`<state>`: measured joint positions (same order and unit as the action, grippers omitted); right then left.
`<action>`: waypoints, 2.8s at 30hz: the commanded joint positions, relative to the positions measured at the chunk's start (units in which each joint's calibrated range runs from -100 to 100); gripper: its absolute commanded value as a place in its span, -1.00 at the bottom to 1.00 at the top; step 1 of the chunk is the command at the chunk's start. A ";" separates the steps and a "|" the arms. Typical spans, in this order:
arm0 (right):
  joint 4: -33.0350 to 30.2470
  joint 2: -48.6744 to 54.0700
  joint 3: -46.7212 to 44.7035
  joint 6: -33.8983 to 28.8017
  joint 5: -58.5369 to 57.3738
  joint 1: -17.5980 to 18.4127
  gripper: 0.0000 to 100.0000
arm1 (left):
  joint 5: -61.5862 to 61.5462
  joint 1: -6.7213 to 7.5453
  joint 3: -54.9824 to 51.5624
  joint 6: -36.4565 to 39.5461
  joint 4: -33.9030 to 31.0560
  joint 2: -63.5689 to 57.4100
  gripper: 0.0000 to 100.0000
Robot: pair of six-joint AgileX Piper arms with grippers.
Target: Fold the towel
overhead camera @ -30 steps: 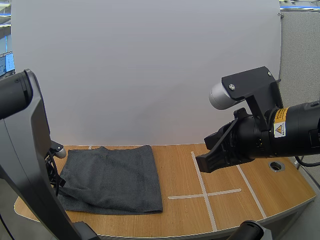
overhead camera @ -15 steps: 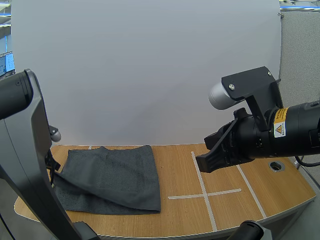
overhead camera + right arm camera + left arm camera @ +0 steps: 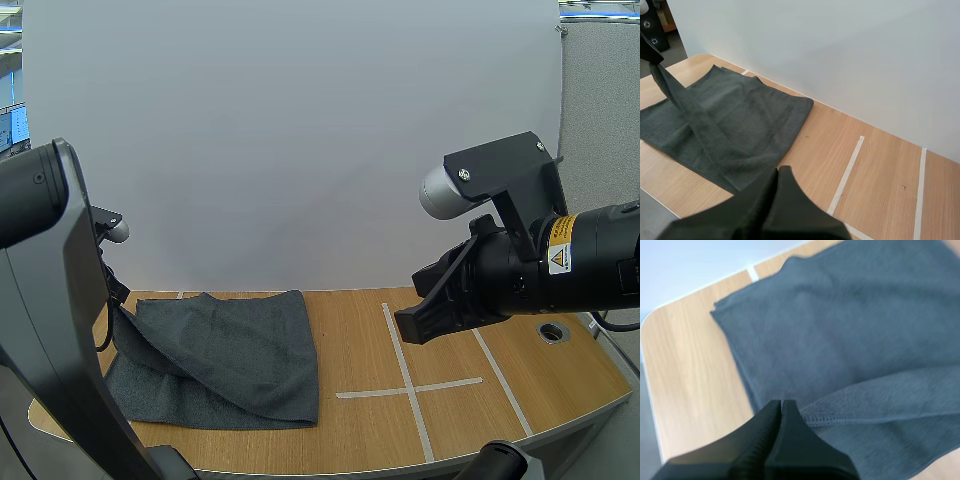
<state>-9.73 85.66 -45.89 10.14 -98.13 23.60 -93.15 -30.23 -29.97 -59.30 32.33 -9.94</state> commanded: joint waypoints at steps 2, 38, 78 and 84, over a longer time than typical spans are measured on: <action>-1.26 0.57 -0.04 0.02 0.46 -0.21 -1.00 | 5.59 0.00 -2.29 0.05 -5.94 -0.60 -1.00; -1.34 0.57 -0.04 0.02 0.46 -0.89 -1.00 | 16.55 -5.36 -14.63 -10.53 -11.32 0.61 -1.00; -1.34 0.57 -0.04 0.02 0.10 -0.89 -1.00 | 23.75 -5.52 -17.77 -11.43 -9.89 4.14 1.00; -1.46 0.57 -0.04 0.02 5.21 -0.89 -1.00 | 18.05 -5.52 -12.47 -9.54 -5.95 1.38 1.00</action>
<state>-10.70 85.66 -45.89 10.14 -98.13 22.94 -68.70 -35.64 -47.57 -70.77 21.17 -5.74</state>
